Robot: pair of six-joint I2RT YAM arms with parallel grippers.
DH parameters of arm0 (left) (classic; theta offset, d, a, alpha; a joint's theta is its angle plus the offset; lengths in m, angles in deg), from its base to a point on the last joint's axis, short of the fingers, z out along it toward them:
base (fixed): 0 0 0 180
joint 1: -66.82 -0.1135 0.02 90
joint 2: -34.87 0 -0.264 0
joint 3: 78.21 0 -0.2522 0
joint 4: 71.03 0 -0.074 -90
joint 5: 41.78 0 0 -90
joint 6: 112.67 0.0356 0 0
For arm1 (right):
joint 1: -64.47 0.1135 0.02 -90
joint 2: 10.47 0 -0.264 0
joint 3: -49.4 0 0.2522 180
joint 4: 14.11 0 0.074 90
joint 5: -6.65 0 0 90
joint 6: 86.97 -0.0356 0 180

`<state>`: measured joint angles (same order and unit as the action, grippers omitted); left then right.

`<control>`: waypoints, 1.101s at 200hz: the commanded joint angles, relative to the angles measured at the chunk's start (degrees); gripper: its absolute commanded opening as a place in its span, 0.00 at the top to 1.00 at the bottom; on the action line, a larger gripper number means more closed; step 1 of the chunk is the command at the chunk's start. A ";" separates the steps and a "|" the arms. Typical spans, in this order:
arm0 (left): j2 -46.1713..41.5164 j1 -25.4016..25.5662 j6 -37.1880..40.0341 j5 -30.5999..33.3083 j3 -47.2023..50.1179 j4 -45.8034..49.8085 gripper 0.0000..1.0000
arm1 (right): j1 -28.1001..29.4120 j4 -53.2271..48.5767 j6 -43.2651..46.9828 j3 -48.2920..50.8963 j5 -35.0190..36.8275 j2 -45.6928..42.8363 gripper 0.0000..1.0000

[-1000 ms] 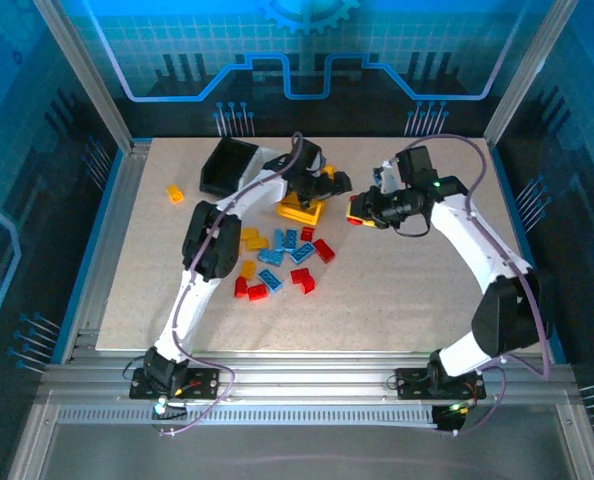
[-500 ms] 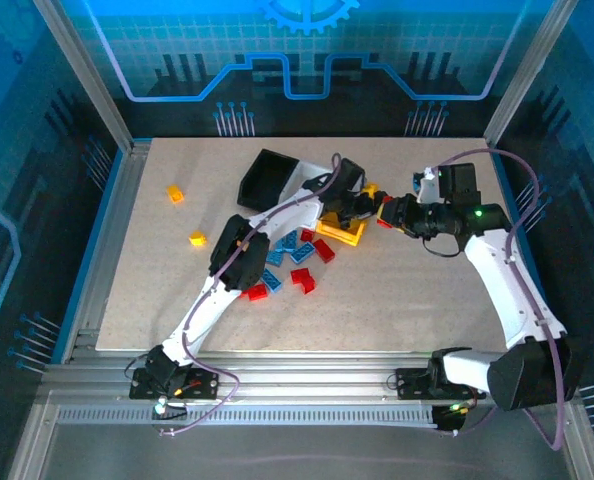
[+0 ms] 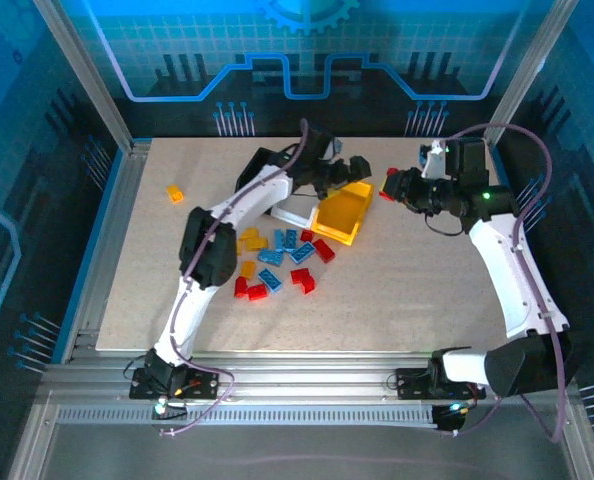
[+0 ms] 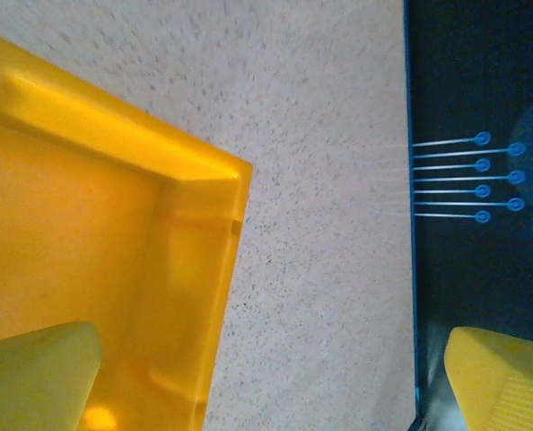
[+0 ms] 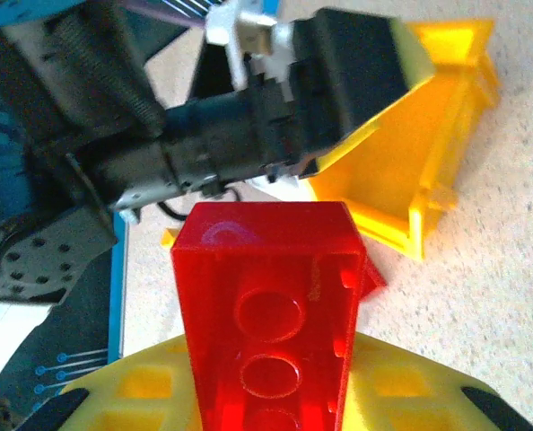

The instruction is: Sort the legos into containers by color

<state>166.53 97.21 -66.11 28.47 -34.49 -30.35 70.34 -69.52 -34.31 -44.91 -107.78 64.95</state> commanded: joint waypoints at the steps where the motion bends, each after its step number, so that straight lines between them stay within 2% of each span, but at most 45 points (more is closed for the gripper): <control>1: -7.59 -1.73 1.59 0.32 6.57 -0.84 0.01 | 0.36 0.36 -0.93 -4.87 0.58 2.87 0.69; 44: -21.67 -6.32 4.60 2.41 21.04 1.56 0.01 | 4.98 -10.39 1.40 -15.57 7.08 13.41 0.70; 97: -42.60 -16.91 15.64 9.20 42.35 13.08 0.01 | 12.44 -19.79 4.87 -28.07 15.50 31.76 0.70; 126: -49.75 -22.39 19.31 11.35 49.94 17.57 0.01 | 15.00 -23.52 6.26 -36.62 18.60 42.08 0.70; 151: -51.83 -28.98 18.31 10.20 53.98 19.09 0.01 | 16.01 -27.65 7.00 -43.01 20.76 48.94 0.70; 171: -51.03 -33.93 18.30 8.85 54.32 19.88 0.01 | 16.27 -28.75 6.95 -44.00 22.03 51.06 0.70; 192: -47.95 -36.42 20.25 10.14 51.85 21.44 0.01 | 16.27 -28.66 6.91 -43.73 22.05 52.25 0.69; 220: -41.73 -38.92 21.40 10.29 47.99 21.86 0.01 | 16.28 -29.18 7.61 -44.07 22.15 53.84 0.62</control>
<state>120.15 60.05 -47.51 38.55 17.51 -10.66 86.08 -95.81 -27.71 -86.83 -86.71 116.88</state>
